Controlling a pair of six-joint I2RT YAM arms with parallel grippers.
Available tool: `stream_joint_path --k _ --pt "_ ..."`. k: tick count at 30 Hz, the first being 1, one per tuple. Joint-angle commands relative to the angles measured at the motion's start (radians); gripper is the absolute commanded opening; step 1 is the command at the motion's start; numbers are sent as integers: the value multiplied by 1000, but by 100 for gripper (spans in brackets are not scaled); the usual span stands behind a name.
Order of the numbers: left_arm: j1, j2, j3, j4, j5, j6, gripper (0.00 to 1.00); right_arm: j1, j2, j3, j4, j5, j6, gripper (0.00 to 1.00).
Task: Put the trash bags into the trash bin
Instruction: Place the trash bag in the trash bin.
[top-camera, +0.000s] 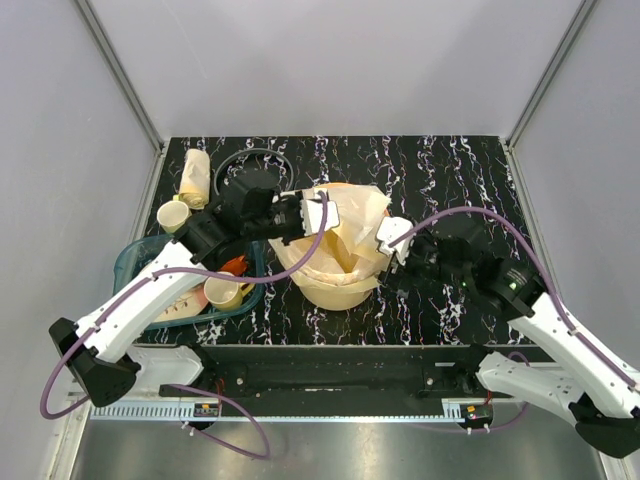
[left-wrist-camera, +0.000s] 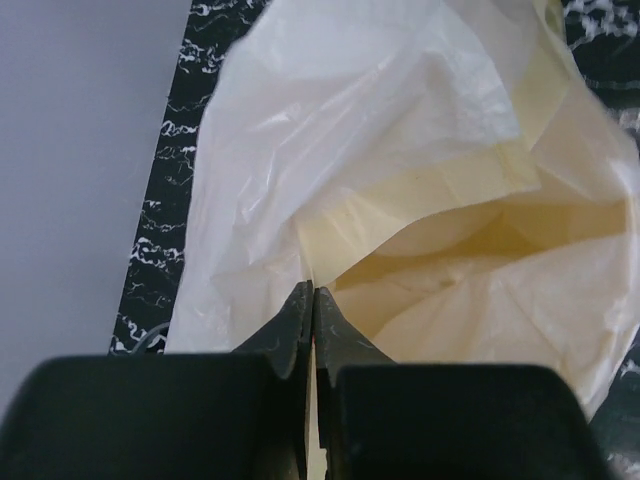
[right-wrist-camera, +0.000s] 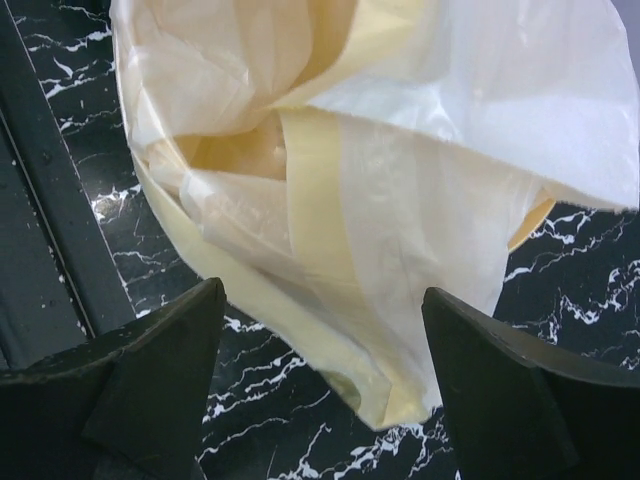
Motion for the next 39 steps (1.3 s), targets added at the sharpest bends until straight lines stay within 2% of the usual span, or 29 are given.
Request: stream_joint_path --k 1,9,15,21,23,27,29,30,33,37,39 --pt "0 4 69 198 26 -216 0 -3 59 52 113 -33 29 89" --pt "49 38 117 280 55 -382 0 -3 106 72 201 112 49 86" --pt "82 29 105 281 89 -409 0 -3 77 69 236 261 48 81" --pt "85 15 83 286 103 -412 0 -3 55 67 219 260 31 79" --pt "86 18 86 289 97 -414 0 -3 63 64 219 245 32 83" --pt "115 33 108 298 109 -471 0 -3 56 64 215 52 46 88" --pt "129 41 118 297 124 -494 0 -5 89 61 219 56 49 88" --pt "137 41 123 297 133 -507 0 -3 102 61 242 104 46 88" --pt "145 30 114 292 150 -511 0 -3 153 72 300 195 34 83" --pt "163 6 73 309 166 -529 0 -3 199 93 323 247 26 67" --pt "181 1 60 327 179 -555 0 -3 210 95 339 296 6 65"
